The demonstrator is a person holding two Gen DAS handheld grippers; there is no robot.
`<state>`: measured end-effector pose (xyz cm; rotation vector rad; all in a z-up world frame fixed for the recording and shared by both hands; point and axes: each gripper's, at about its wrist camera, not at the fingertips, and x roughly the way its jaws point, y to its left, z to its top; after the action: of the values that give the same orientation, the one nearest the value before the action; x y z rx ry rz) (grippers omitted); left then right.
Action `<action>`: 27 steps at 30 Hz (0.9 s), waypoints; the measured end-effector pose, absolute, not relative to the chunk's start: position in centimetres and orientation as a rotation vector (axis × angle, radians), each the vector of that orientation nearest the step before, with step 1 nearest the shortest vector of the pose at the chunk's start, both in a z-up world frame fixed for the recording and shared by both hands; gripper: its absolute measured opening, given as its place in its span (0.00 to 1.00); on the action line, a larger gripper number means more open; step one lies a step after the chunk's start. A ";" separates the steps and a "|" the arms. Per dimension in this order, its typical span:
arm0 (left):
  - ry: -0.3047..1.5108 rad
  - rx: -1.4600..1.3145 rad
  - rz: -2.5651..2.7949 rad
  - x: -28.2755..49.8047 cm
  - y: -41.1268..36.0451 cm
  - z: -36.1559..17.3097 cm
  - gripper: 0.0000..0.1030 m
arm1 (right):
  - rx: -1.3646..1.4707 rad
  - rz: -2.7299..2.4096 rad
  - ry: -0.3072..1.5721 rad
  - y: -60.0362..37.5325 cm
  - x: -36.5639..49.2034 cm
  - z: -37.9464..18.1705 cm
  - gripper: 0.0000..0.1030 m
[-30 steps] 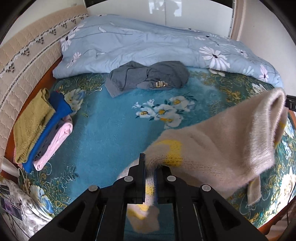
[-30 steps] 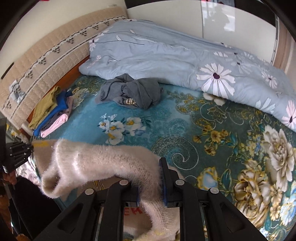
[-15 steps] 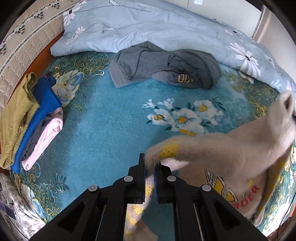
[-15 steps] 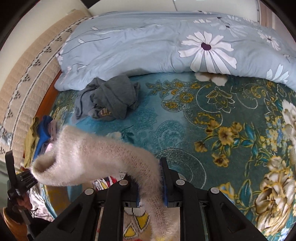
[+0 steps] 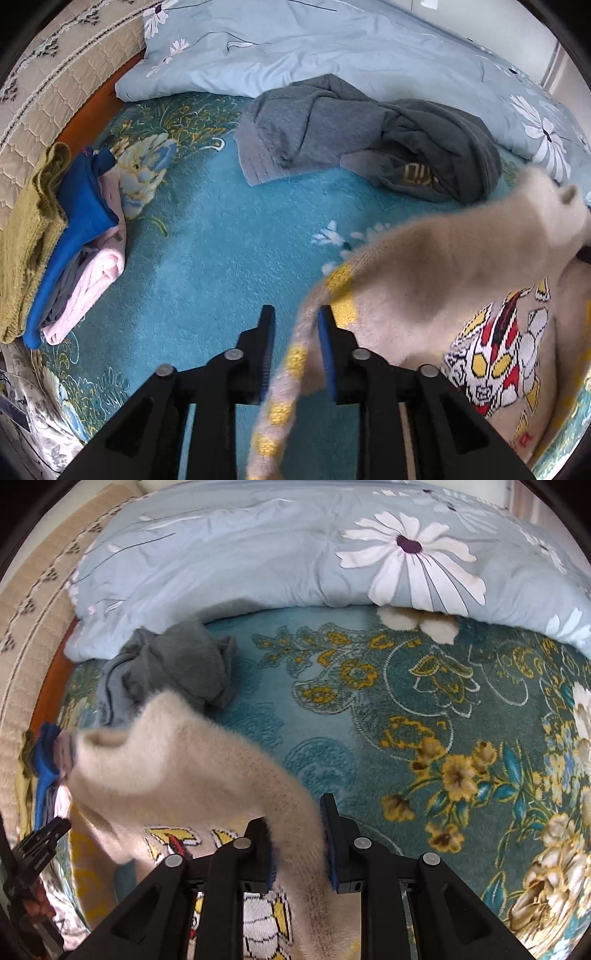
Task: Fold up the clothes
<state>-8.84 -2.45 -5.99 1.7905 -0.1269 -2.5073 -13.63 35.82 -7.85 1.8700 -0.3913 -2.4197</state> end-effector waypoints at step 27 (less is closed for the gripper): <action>0.391 1.593 -2.513 -2.5 -9.2 -5.4 0.40 | 1.710 -2.592 -0.651 39.3 -12.5 -4.0 0.50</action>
<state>-2.50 -9.17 -5.37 1.5934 0.3914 -2.5126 -12.53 39.31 -4.05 1.7097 -0.6511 -2.5916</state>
